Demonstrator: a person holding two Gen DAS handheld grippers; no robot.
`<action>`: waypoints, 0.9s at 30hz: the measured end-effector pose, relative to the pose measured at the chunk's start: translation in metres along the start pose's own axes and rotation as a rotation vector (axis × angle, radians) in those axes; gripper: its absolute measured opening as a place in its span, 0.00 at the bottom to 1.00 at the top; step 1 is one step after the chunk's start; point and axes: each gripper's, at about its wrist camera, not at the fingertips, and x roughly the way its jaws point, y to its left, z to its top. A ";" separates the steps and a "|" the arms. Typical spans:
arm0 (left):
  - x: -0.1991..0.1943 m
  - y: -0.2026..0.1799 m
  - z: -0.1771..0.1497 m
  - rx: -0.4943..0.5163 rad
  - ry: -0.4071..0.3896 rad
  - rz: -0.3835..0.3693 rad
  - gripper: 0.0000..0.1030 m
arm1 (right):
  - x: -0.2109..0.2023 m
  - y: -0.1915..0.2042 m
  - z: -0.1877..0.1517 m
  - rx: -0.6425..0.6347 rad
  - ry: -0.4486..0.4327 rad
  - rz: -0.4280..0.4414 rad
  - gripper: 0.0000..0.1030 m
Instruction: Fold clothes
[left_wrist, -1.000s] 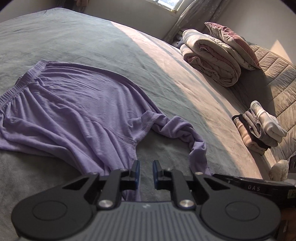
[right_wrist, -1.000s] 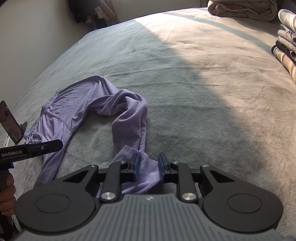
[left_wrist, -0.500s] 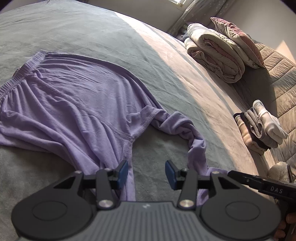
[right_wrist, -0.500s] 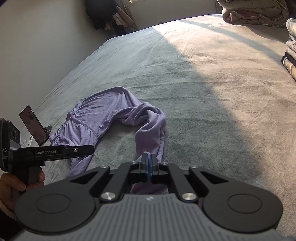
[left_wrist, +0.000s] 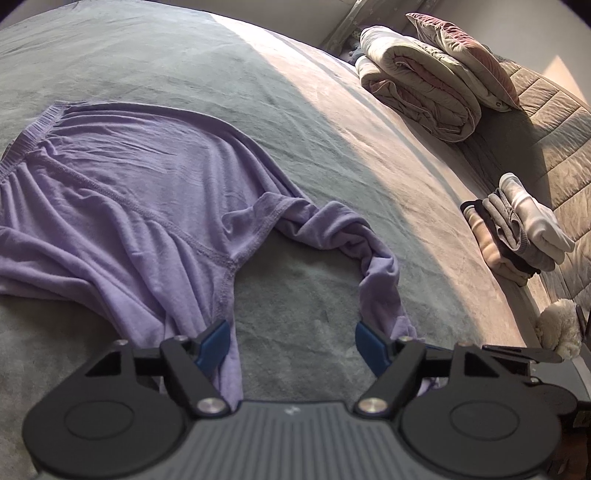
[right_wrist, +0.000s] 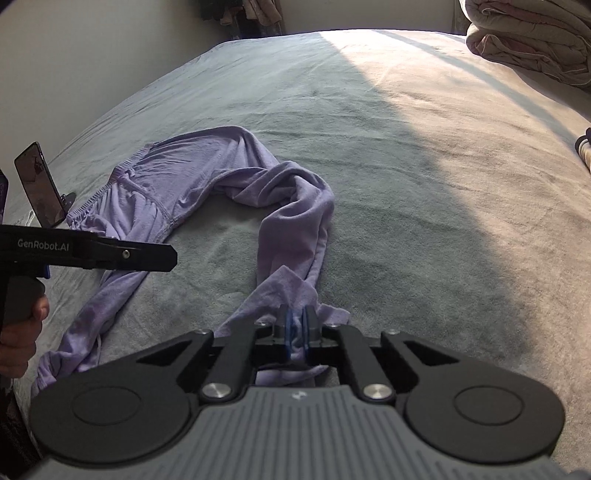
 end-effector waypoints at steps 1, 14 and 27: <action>0.000 -0.001 0.000 0.005 0.001 0.003 0.74 | -0.003 0.000 0.000 -0.006 -0.007 0.003 0.05; -0.002 -0.008 -0.001 0.011 -0.005 0.023 0.72 | -0.048 0.017 -0.005 -0.060 -0.040 0.145 0.05; 0.023 -0.018 -0.001 -0.099 0.043 -0.148 0.44 | -0.024 0.051 -0.023 -0.176 0.073 0.203 0.05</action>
